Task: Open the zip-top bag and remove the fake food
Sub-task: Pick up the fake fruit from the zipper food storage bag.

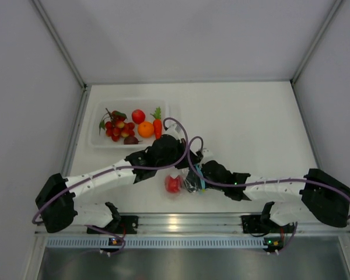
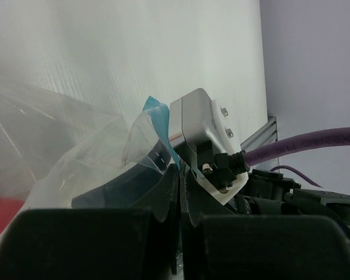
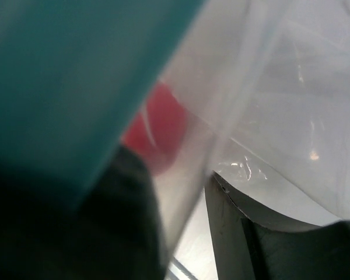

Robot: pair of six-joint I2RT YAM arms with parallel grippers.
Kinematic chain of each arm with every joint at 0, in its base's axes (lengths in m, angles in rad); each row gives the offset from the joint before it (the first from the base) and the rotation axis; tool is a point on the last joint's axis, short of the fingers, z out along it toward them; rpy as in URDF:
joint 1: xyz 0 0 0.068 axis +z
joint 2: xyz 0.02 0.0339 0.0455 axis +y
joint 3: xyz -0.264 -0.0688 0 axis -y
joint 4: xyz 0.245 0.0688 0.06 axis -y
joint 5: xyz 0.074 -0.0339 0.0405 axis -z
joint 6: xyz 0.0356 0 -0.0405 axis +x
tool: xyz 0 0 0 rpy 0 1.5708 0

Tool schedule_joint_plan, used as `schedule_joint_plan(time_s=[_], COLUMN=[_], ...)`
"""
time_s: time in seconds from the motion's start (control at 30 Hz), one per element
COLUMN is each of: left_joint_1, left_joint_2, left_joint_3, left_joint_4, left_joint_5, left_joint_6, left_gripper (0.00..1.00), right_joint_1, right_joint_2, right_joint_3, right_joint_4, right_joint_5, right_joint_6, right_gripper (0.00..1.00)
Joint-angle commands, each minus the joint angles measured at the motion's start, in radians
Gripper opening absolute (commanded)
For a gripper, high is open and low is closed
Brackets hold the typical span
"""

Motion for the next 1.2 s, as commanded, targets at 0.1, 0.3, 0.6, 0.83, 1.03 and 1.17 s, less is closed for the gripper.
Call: schedule_joint_plan(time_s=[0.1, 0.3, 0.6, 0.83, 1.03, 1.17], left_joint_1=[-0.017, -0.019, -0.039, -0.045, -0.029, -0.017], left_joint_2=[-0.048, -0.082, -0.005, 0.07, 0.119, 0.182], left_joint_3=[0.003, -0.012, -0.019, -0.034, -0.103, -0.163], left_joint_4=[0.119, 0.276, 0.569, 0.772, 0.772, 0.74], left_joint_5=[0.054, 0.051, 0.184, 0.304, 0.258, 0.207], left_joint_6=[-0.007, -0.096, -0.223, -0.315, -0.306, -0.306], left_gripper=[0.0, 0.0, 0.0, 0.0, 0.0, 0.0], right_joint_1=[0.076, 0.09, 0.089, -0.008, -0.074, -0.075], right_joint_2=[-0.021, -0.038, -0.174, -0.427, -0.526, -0.463], right_joint_3=[0.081, 0.0, 0.06, 0.107, 0.177, 0.153], right_joint_4=[0.029, 0.028, -0.382, -0.947, -1.078, -0.911], right_joint_5=[0.245, 0.32, 0.585, 0.768, 0.771, 0.615], right_joint_6=[0.07, 0.136, 0.141, 0.158, 0.132, 0.06], right_gripper=[0.48, 0.35, 0.36, 0.38, 0.4, 0.41])
